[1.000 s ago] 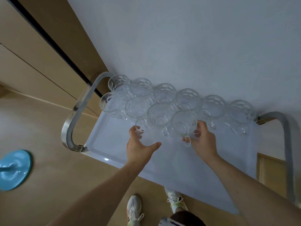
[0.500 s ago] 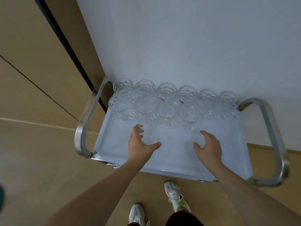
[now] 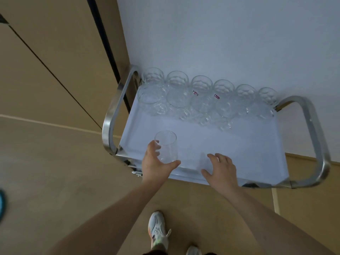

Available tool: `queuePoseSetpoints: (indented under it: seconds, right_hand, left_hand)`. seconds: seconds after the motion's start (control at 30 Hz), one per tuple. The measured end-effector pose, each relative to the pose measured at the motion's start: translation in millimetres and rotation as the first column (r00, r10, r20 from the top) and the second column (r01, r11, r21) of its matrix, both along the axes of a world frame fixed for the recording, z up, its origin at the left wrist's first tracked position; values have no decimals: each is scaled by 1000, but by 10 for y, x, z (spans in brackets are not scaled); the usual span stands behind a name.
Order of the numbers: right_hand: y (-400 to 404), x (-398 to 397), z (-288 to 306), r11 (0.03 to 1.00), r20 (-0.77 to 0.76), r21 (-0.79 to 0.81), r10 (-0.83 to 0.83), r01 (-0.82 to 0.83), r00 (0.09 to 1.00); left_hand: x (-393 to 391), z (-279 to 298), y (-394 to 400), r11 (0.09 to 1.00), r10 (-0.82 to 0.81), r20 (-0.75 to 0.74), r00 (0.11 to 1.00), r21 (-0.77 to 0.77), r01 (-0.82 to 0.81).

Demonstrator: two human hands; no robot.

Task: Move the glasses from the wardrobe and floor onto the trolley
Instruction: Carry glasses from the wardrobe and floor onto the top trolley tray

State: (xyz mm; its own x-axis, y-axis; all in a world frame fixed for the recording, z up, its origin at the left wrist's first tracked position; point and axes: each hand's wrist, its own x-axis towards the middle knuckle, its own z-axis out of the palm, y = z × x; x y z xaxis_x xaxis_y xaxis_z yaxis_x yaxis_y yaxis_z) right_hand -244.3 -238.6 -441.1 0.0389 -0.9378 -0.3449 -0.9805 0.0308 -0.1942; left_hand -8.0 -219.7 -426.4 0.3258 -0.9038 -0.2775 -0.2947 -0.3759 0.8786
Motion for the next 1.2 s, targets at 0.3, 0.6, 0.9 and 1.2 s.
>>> queuePoseSetpoints:
  seconds: [0.3, 0.6, 0.9, 1.2]
  right_hand:
    - [588, -123, -265, 996, 73, -61, 64, -60, 995]
    - [832, -310, -1267, 973, 137, -207, 132, -102, 982]
    - [441, -421, -2725, 943, 155, -332, 79, -23, 985]
    - [13, -420, -3332, 856, 195, -516, 82, 31, 978]
  left_hand:
    - [-260, -251, 746, 1000, 15, 13, 1000, -5, -15]
    - [-798, -1196, 1083, 997, -48, 63, 997, -60, 52]
    - [-1007, -2555, 570, 973, -95, 84, 992, -205, 110]
    - [-937, -3198, -37, 916, -21, 149, 989, -394, 79]
